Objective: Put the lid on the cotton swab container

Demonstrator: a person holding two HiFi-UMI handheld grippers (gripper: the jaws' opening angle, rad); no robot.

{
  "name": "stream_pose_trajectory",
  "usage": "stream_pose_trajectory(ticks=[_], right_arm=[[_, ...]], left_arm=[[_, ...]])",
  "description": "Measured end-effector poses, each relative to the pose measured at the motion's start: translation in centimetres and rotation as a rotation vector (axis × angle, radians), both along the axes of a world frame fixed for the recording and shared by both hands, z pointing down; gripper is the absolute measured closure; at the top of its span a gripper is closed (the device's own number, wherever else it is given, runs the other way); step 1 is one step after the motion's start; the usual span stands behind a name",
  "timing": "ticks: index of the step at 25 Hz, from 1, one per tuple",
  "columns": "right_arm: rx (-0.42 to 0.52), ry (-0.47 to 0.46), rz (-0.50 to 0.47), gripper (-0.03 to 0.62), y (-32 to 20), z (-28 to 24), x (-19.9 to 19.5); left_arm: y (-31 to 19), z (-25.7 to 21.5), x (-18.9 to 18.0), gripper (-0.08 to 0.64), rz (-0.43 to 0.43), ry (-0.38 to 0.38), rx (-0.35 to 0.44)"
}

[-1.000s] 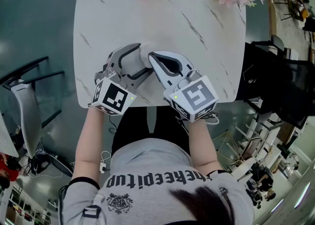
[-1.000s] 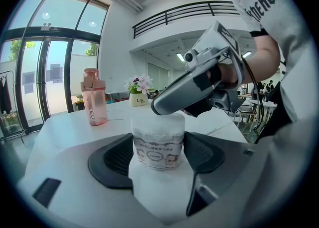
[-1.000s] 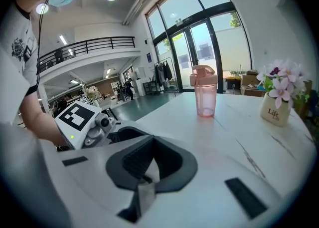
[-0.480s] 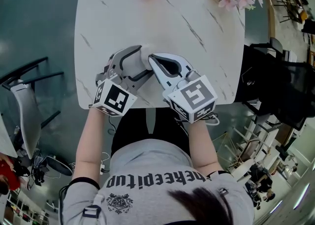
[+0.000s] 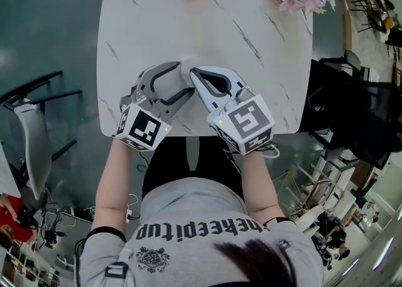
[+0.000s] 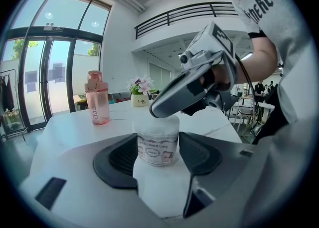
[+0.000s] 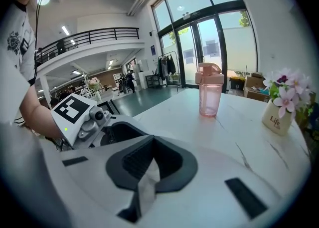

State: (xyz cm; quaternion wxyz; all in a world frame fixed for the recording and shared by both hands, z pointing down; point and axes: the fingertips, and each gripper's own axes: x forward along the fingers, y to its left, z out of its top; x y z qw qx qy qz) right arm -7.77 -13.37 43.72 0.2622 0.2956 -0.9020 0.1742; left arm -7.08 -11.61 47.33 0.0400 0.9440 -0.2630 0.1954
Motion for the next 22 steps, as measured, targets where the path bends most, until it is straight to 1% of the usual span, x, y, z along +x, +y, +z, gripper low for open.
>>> stream_pose_trajectory(ticks=[2, 6, 9, 13, 16, 18, 22], right_arm=[[0.001, 0.003, -0.009, 0.581, 0.0, 0.0, 0.0], [0.011, -0.009, 0.002, 0.581, 0.0, 0.0, 0.1], [0.029, -0.005, 0.002, 0.581, 0.0, 0.1, 0.0], [0.045, 0.0, -0.011, 0.581, -0.1, 0.2, -0.1], [0.067, 0.007, -0.016, 0.581, -0.1, 0.2, -0.1], [0.079, 0.007, -0.022, 0.581, 0.1, 0.1, -0.2], [0.078, -0.033, -0.037, 0.581, 0.6, -0.6, -0.4]], left_arm=[[0.4, -0.1, -0.2, 0.32, 0.0, -0.004, 0.005], [1.1, -0.2, -0.4, 0.373, -0.017, -0.007, 0.0], [1.6, -0.3, -0.5, 0.433, -0.031, -0.018, 0.005], [2.1, -0.6, -0.7, 0.519, -0.08, -0.008, -0.001], [2.4, -1.2, -1.1, 0.532, -0.123, 0.01, -0.008], [2.4, -1.7, -1.5, 0.537, -0.152, 0.014, 0.0], [2.3, -3.4, -2.2, 0.545, -0.226, 0.04, 0.017]])
